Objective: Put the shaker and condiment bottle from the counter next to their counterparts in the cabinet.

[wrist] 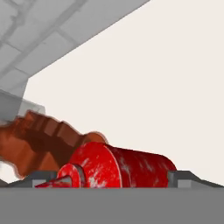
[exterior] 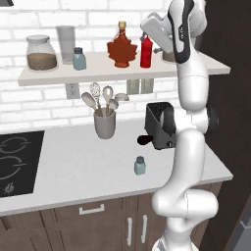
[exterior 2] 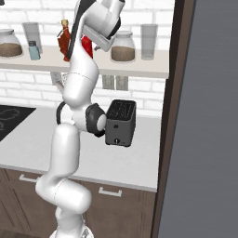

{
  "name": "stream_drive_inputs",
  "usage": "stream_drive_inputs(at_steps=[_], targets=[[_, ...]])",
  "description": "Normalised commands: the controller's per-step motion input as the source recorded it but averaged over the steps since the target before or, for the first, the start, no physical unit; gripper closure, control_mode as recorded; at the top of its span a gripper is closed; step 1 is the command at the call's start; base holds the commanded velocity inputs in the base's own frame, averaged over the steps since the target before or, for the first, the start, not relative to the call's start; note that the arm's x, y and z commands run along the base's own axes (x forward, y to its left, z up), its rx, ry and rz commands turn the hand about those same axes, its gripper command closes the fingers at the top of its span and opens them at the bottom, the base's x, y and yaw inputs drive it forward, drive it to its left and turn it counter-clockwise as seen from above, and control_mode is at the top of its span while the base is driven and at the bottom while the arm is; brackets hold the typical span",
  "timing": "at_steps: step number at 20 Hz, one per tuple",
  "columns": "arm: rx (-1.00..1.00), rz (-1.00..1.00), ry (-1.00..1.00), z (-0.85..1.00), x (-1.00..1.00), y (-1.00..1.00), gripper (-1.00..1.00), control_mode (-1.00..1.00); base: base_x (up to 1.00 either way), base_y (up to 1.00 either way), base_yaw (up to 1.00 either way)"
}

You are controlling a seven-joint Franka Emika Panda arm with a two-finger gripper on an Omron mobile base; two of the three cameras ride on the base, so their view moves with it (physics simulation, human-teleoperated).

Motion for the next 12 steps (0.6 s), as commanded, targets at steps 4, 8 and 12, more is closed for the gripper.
stream_drive_inputs(at_steps=[4, 8, 12], targets=[[0.04, 0.0, 0.11, 0.48, 0.16, 0.02, -1.0, -1.0, 0.0, 0.0, 0.0], [0.06, 0.0, 0.08, 0.59, 0.11, 0.0, -1.0, -1.0, 0.0, 0.0, 0.0], [0.09, 0.0, 0.06, 0.63, 0.04, 0.0, -1.0, -1.0, 0.0, 0.0, 0.0]])
